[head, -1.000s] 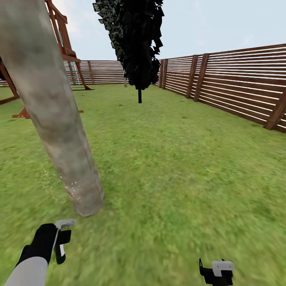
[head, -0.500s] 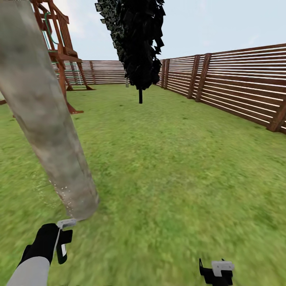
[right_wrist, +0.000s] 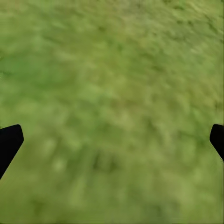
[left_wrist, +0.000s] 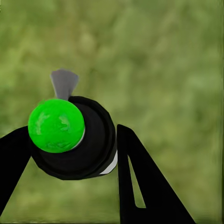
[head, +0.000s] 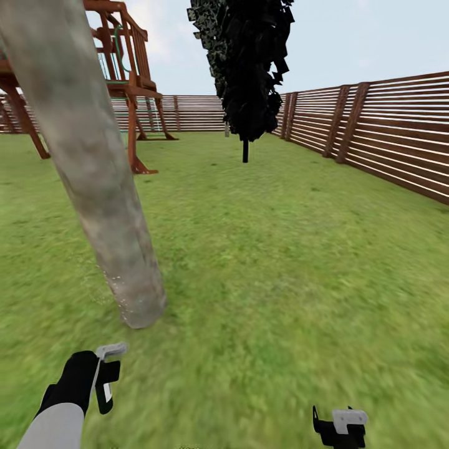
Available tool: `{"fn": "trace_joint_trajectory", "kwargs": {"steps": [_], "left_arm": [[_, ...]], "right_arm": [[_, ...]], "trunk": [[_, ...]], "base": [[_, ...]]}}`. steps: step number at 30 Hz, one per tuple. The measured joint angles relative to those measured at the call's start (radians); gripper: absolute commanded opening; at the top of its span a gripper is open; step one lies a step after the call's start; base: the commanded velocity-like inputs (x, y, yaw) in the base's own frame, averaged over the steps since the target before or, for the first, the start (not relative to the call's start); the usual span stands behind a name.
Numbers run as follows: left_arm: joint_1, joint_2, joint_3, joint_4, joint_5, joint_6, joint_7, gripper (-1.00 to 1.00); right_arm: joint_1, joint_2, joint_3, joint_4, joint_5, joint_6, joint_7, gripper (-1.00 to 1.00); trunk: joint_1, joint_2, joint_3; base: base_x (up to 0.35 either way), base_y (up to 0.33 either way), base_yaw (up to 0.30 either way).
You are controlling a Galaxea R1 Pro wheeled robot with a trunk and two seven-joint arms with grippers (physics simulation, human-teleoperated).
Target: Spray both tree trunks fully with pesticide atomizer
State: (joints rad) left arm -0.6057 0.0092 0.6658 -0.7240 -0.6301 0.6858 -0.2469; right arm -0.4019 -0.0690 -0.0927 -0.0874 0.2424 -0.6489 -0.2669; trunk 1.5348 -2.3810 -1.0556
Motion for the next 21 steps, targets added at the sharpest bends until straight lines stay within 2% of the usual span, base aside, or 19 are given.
{"fn": "trace_joint_trajectory", "kwargs": {"steps": [10, 21], "left_arm": [[0.0, -0.001, 0.0, 0.0, 0.0, 0.0, 0.0, -1.0], [0.001, -0.007, 0.0, 0.002, 0.0, -0.001, -0.002, -1.0]], "right_arm": [[0.0, 0.0, 0.0, 0.0, 0.0, 0.0, 0.001, 1.0], [0.0, -0.001, -0.001, 0.0, 0.0, 0.0, 0.0, 1.0]], "trunk": [[0.0, 0.0, 0.0], [0.0, 0.0, 0.0]], "base": [[0.016, -0.269, 0.263], [0.225, -0.203, 0.018]]}}
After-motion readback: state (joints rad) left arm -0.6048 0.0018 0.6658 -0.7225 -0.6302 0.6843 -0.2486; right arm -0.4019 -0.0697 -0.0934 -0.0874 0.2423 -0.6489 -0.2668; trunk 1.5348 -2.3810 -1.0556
